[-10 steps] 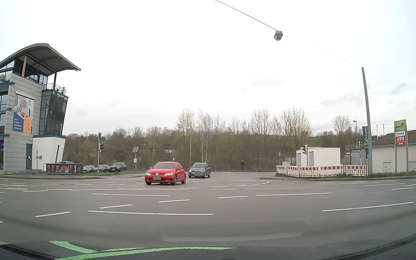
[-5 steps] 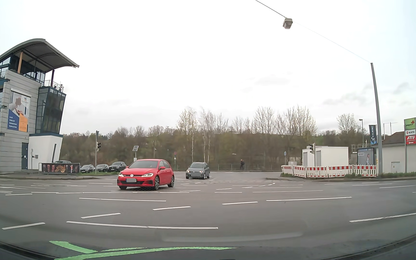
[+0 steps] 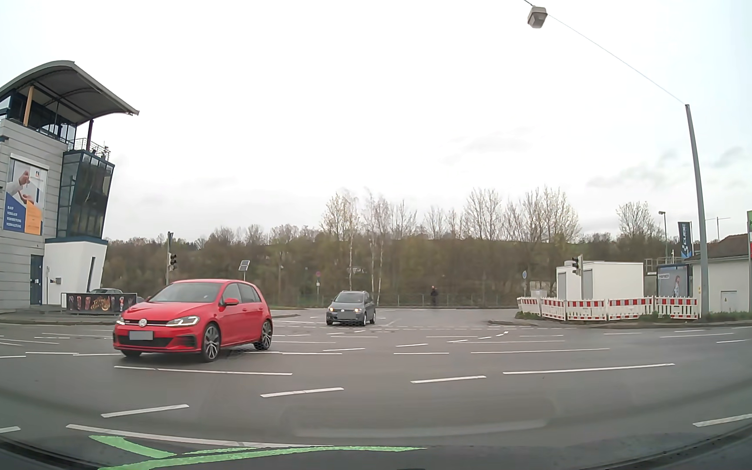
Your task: Follow the waypoints while adhering to traffic rules and regulations
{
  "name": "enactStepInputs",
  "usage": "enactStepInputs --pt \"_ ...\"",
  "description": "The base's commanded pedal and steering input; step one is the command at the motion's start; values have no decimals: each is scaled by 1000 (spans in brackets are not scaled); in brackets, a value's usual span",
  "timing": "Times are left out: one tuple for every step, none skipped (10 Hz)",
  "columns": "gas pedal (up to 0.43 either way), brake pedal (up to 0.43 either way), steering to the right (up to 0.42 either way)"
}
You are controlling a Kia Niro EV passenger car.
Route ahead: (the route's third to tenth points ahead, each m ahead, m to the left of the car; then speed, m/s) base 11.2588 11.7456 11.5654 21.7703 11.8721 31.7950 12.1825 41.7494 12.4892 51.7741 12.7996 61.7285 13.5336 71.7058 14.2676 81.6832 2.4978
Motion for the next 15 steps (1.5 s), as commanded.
enactStepInputs --pt "0 110 -18" --pt "0 110 -18" --pt "0 116 -18" --pt "0 122 -18" --pt "0 128 -19" --pt "0 134 -20" --pt "0 134 -21" --pt "0 134 -21" --pt "0 134 -21" --pt "0 134 -24" --pt "0 134 -28" --pt "0 134 -33" --pt "0 134 -38" --pt "0 140 -43" --pt "0 140 -51"
